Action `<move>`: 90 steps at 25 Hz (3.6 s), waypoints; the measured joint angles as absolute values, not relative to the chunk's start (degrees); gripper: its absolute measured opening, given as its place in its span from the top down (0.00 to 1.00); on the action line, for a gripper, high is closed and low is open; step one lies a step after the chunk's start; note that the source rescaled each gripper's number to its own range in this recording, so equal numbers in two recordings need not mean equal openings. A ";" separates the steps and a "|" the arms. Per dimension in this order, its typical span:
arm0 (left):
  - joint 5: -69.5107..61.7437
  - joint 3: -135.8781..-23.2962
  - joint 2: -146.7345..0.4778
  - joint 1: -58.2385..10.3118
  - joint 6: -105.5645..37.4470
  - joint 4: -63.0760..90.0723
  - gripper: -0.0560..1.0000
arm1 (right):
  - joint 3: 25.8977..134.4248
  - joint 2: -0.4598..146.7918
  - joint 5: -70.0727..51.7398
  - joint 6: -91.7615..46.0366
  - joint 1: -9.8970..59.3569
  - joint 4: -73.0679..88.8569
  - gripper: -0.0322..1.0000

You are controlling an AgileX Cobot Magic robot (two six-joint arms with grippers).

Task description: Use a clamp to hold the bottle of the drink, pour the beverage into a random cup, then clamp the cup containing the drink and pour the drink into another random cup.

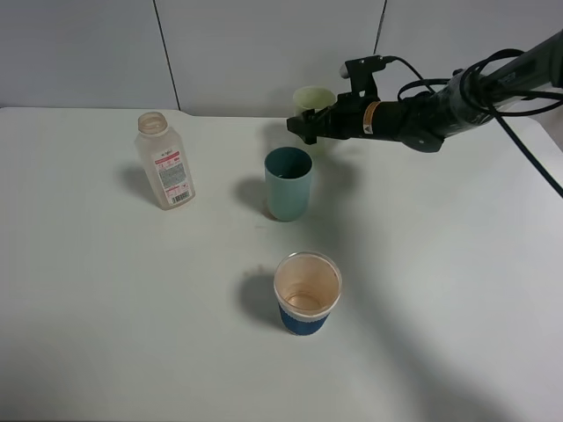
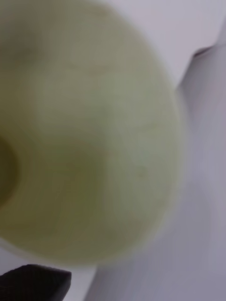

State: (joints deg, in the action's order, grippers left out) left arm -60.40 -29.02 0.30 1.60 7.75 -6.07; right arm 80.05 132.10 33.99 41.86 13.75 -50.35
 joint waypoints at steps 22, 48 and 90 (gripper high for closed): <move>-60.40 -29.02 0.30 1.60 7.75 -6.11 0.00 | 50.25 96.14 18.64 14.56 14.10 -23.27 0.04; -60.40 -29.02 0.30 1.60 7.75 -6.11 0.00 | 39.91 45.89 -18.21 1.88 -13.03 -7.26 0.04; -60.40 -29.02 0.30 1.60 7.75 -6.11 0.00 | 37.39 -0.15 -63.93 -1.85 -4.79 -3.97 0.04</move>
State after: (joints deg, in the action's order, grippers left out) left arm -60.40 -29.02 0.30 1.60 7.75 -6.11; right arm 37.39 -0.15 -63.93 -1.85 -4.79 -3.97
